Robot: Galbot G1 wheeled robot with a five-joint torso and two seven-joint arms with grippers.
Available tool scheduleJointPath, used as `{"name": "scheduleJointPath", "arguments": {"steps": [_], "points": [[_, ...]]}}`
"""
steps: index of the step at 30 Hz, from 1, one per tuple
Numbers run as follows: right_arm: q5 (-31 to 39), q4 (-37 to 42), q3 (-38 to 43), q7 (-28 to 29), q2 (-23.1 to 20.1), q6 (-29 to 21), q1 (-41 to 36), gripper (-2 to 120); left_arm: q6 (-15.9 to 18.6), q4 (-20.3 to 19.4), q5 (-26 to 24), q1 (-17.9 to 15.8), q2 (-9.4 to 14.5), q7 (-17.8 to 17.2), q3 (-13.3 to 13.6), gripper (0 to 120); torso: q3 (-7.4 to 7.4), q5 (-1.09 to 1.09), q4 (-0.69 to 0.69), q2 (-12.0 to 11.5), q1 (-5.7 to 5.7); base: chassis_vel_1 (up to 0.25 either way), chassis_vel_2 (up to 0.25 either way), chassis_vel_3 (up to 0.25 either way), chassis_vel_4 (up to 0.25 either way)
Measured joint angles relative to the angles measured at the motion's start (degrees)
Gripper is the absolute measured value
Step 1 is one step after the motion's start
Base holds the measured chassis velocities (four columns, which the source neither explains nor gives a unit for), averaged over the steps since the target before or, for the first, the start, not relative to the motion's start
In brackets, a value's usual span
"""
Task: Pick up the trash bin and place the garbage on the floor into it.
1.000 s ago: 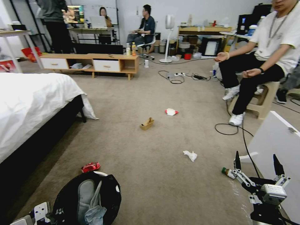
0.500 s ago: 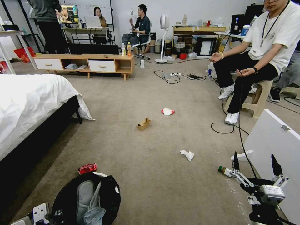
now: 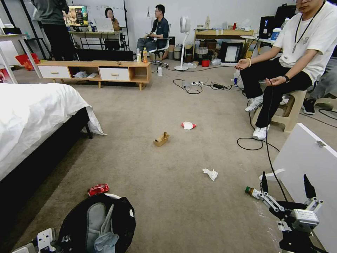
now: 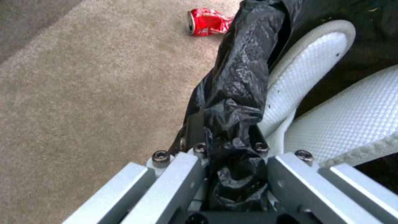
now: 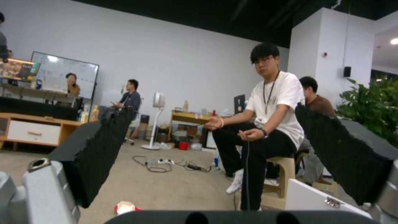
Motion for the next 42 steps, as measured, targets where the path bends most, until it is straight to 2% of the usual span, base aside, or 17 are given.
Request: {"name": "scheduleJointPath", "arguments": {"steps": [42], "points": [[-0.44, -1.45, -0.43, -2.38, 0.11, 1.45, 0.9, 100, -0.09, -0.61, -0.42, -0.19, 0.06, -0.2, -0.51, 2, 0.0, 0.0, 0.0, 0.0, 0.0, -0.005, -0.005, -0.005, -0.005]]}}
